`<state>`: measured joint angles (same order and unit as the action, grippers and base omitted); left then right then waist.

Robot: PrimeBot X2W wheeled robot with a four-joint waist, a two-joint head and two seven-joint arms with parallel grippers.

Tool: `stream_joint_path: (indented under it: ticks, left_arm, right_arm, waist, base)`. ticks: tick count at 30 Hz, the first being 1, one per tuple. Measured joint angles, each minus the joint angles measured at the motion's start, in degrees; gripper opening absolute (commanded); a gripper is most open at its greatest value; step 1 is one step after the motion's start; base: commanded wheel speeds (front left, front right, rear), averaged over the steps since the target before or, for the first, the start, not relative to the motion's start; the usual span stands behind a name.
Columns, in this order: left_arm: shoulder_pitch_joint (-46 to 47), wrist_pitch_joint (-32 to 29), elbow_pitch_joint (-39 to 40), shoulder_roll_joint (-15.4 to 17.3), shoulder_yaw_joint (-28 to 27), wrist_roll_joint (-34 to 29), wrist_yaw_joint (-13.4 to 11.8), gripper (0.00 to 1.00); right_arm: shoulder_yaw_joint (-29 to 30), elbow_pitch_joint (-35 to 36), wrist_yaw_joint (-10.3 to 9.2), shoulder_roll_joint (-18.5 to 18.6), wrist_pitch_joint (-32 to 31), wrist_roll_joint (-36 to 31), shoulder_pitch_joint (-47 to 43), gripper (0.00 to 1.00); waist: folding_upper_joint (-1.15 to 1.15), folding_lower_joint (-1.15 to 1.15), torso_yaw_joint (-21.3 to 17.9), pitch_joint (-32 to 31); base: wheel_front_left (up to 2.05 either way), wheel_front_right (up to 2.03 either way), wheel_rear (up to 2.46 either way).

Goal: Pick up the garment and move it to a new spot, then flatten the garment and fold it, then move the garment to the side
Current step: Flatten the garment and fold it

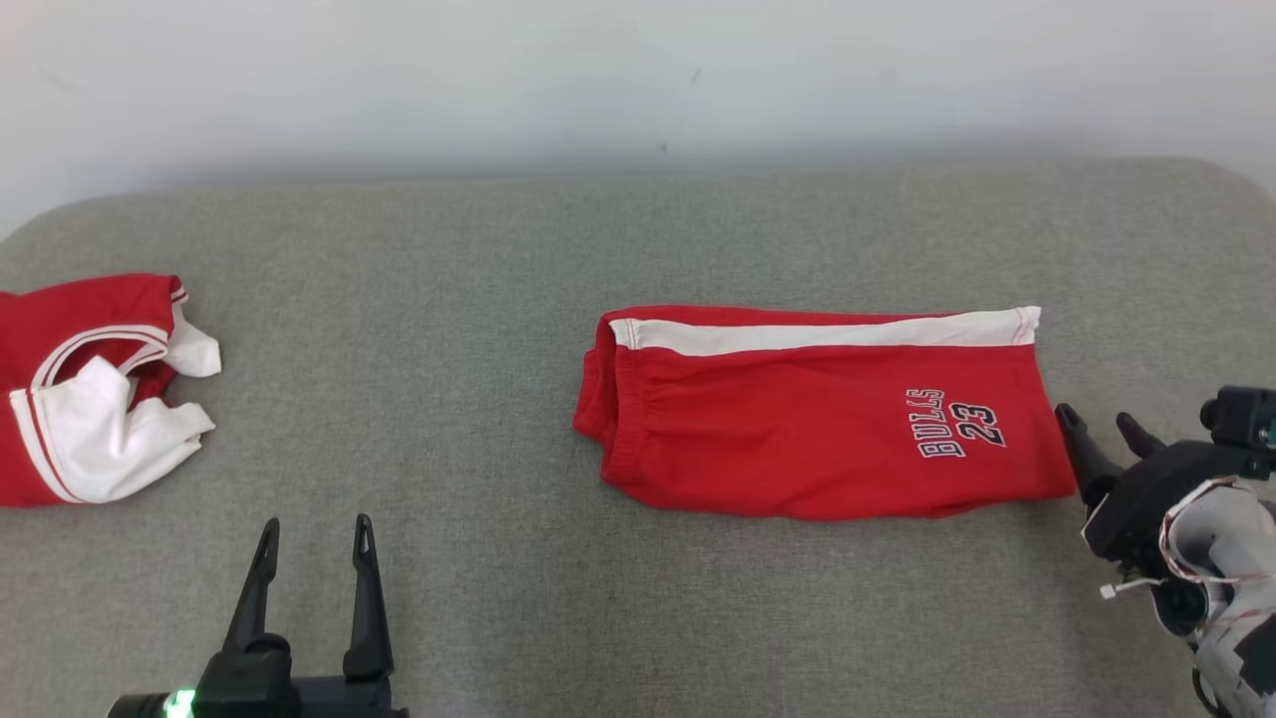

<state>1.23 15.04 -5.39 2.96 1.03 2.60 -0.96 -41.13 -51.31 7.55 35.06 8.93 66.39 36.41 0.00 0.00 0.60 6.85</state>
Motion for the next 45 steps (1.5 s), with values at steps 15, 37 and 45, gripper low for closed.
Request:
stream_joint_path:
  ticks: [15, 37, 45]
  left_arm:
    - [3.7, 0.0, -1.5, 0.0, 1.8, 0.4, 0.4, 1.00]
    - [2.2, 0.0, -2.4, 0.0, -0.5, 0.9, 0.9, 1.00]
    - [0.9, 0.0, -2.1, 0.0, -1.5, 1.0, 1.0, 1.00]
  right_arm:
    - [-1.9, -12.2, 0.00, -4.4, -7.7, -1.1, 6.2, 1.00]
    - [-4.9, -13.8, 0.00, 2.0, -2.5, -1.7, 5.9, 0.00]
    - [-7.2, -0.9, 0.00, 1.7, 0.9, -2.4, 7.1, 0.00]
  waist:
    - [0.00, 0.00, 4.3, 3.9]
    - [0.01, 0.00, 1.6, 0.3]
    - [0.01, 0.00, -0.8, -1.3]
  base:
    - [0.00, 0.00, 0.00]
    - [0.00, 0.00, 0.00]
    - [0.00, 0.00, 0.00]
